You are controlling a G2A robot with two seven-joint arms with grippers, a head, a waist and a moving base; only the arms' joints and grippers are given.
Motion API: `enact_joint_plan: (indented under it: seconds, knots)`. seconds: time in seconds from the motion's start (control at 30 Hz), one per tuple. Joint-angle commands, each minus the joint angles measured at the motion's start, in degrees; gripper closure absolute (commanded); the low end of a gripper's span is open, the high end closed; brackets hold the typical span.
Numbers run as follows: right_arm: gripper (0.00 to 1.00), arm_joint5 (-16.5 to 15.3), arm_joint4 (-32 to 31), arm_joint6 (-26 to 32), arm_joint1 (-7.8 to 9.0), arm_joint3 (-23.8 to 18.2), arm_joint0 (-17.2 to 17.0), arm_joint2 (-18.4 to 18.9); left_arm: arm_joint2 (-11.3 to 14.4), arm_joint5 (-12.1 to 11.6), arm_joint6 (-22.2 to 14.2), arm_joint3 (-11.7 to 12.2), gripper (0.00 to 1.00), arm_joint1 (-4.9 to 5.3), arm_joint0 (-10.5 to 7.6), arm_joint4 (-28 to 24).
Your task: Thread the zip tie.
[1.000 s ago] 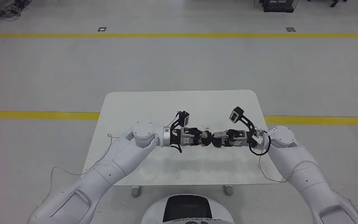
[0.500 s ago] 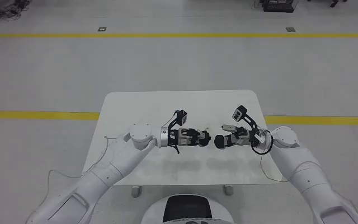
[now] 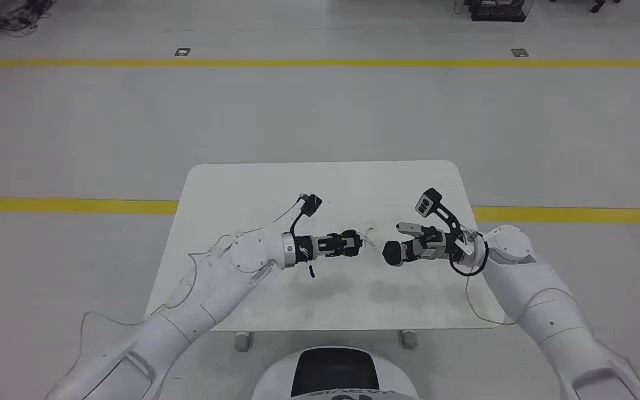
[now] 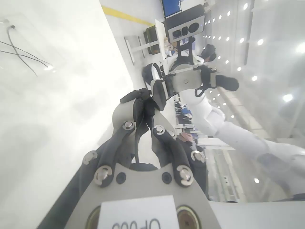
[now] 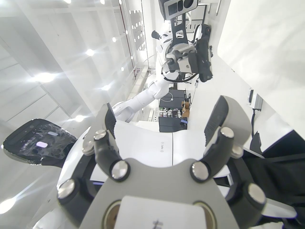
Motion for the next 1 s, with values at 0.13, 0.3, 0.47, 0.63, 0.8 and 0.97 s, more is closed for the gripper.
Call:
enact_joint_plan:
  seconds: [0.13, 0.3, 0.47, 0.63, 0.8, 0.97]
  knots:
    - [0.00, 0.00, 0.00, 0.00, 0.00, 0.00, 0.00, 0.00, -1.73, 0.44, -1.22, -5.74, 1.00, 1.05, 2.70, 5.73]
    - [0.00, 0.00, 0.00, 0.00, 0.00, 0.00, 0.00, 0.00, -1.86, 0.44, -2.18, -5.66, 1.00, 1.14, 2.87, 5.93]
    - [0.00, 0.00, 0.00, 0.00, 0.00, 0.00, 0.00, 0.00, -1.94, 0.83, -1.55, -5.45, 1.00, 1.18, 2.72, 7.00]
    - [0.00, 0.00, 0.00, 0.00, 0.00, 0.00, 0.00, 0.00, -1.11, 0.44, 3.38, -5.96, 1.00, 1.19, 3.14, 13.17]
    - [0.00, 0.00, 0.00, 0.00, 0.00, 0.00, 0.00, 0.00, 0.27, 0.44, 9.20, -8.49, 1.00, 1.72, 4.19, 23.45]
    - [0.00, 0.00, 0.00, 0.00, 0.00, 0.00, 0.00, 0.00, 2.70, 0.44, 15.07, -11.15, 1.00, 2.88, 4.53, 30.84]
